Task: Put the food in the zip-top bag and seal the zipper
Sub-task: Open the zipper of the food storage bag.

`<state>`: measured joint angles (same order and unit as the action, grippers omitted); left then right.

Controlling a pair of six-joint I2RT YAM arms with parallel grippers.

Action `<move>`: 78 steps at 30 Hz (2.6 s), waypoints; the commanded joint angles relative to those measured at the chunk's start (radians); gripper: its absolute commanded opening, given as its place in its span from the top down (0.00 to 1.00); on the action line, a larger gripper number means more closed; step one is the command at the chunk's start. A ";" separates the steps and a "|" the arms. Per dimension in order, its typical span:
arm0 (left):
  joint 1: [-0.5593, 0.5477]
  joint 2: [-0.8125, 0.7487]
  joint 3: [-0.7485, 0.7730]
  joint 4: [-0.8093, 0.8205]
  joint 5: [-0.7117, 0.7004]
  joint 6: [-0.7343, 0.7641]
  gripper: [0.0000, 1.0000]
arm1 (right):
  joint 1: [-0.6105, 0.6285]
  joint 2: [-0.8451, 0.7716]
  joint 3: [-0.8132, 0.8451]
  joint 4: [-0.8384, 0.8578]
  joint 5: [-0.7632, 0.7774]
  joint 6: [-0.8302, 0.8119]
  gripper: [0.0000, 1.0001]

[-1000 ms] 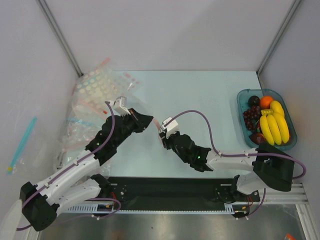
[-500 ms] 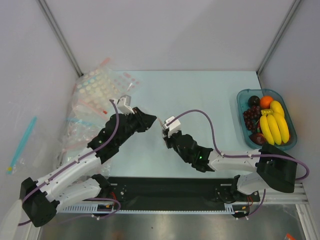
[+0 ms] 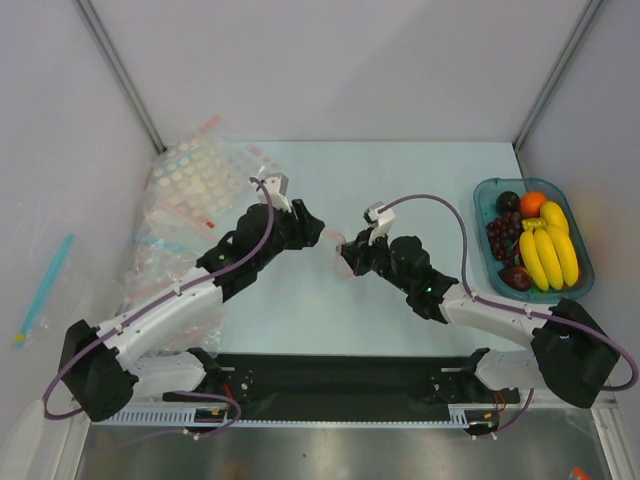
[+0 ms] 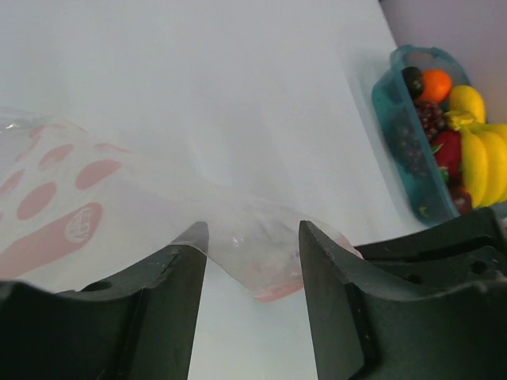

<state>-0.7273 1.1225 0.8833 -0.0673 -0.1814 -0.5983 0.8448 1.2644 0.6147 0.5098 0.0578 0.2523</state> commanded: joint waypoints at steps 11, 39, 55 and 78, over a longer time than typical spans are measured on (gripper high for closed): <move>0.002 0.163 0.161 -0.092 -0.185 0.144 0.37 | -0.159 -0.025 0.002 0.022 -0.382 0.243 1.00; 0.241 0.194 0.118 -0.127 -0.319 0.035 0.29 | -0.406 -0.060 -0.095 -0.025 -0.323 0.467 1.00; -0.274 -0.053 0.054 0.098 -0.216 0.399 0.00 | -0.339 -0.189 0.069 -0.461 0.005 0.440 1.00; -0.388 0.189 0.124 0.161 -0.199 0.479 0.13 | -0.147 -0.356 0.039 -0.361 0.191 0.417 1.00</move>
<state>-1.1107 1.2984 0.9459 0.0906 -0.3626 -0.1444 0.6716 0.9234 0.6502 0.0948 0.1917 0.6956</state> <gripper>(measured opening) 0.877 0.018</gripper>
